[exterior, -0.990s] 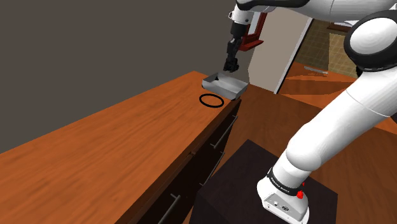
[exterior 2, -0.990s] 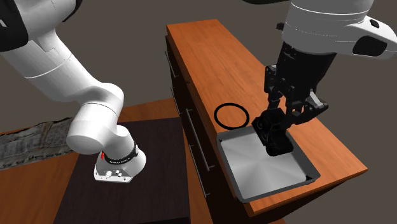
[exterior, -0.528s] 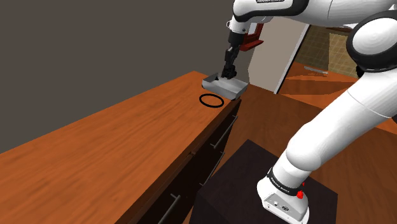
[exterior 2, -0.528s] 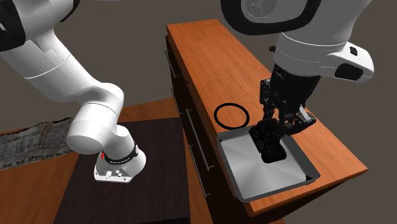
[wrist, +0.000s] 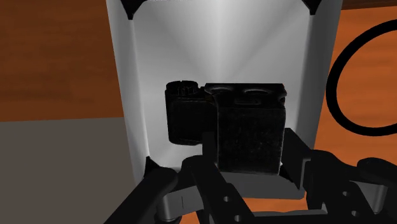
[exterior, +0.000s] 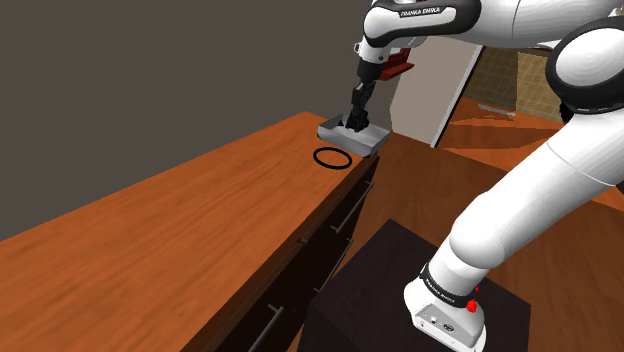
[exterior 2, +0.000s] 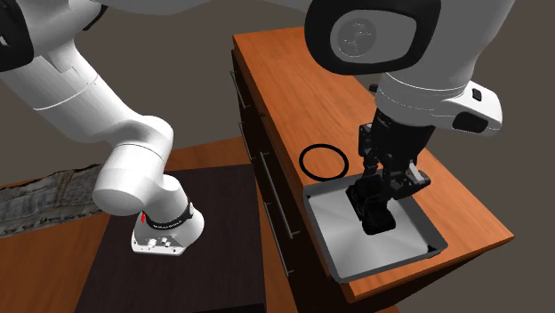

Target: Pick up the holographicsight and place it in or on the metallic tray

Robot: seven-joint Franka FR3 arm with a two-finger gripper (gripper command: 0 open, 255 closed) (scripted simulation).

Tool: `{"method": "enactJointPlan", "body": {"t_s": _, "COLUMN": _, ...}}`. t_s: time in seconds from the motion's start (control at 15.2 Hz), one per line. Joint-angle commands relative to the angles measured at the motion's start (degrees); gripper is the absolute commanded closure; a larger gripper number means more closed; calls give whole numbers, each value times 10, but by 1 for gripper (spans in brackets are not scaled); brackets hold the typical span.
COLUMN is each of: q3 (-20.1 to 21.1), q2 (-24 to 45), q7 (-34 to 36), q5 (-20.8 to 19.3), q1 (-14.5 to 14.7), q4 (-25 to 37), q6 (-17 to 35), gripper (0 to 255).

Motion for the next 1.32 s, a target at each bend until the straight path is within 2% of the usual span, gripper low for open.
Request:
{"method": "enactJointPlan", "body": {"t_s": 0.0, "q3": 0, "q2": 0, "q7": 0, "q5": 0, "q1": 0, "q4": 0, "q6": 1, "gripper": 255}}
{"method": "enactJointPlan", "body": {"t_s": 0.13, "q3": 0, "q2": 0, "q7": 0, "q5": 0, "q1": 0, "q4": 0, "q6": 1, "gripper": 255}}
{"method": "enactJointPlan", "body": {"t_s": 0.2, "q3": 0, "q2": 0, "q7": 0, "q5": 0, "q1": 0, "q4": 0, "q6": 1, "gripper": 0}}
{"method": "enactJointPlan", "body": {"t_s": 0.53, "q3": 0, "q2": 0, "q7": 0, "q5": 0, "q1": 0, "q4": 0, "q6": 1, "gripper": 0}}
{"method": "enactJointPlan", "body": {"t_s": 0.79, "q3": 3, "q2": 1, "q7": -1, "q5": 2, "q1": 2, "q4": 74, "q6": -72, "gripper": 0}}
{"method": "enactJointPlan", "body": {"t_s": 1.25, "q3": 3, "q2": 1, "q7": -1, "q5": 2, "q1": 2, "q4": 74, "q6": -72, "gripper": 0}}
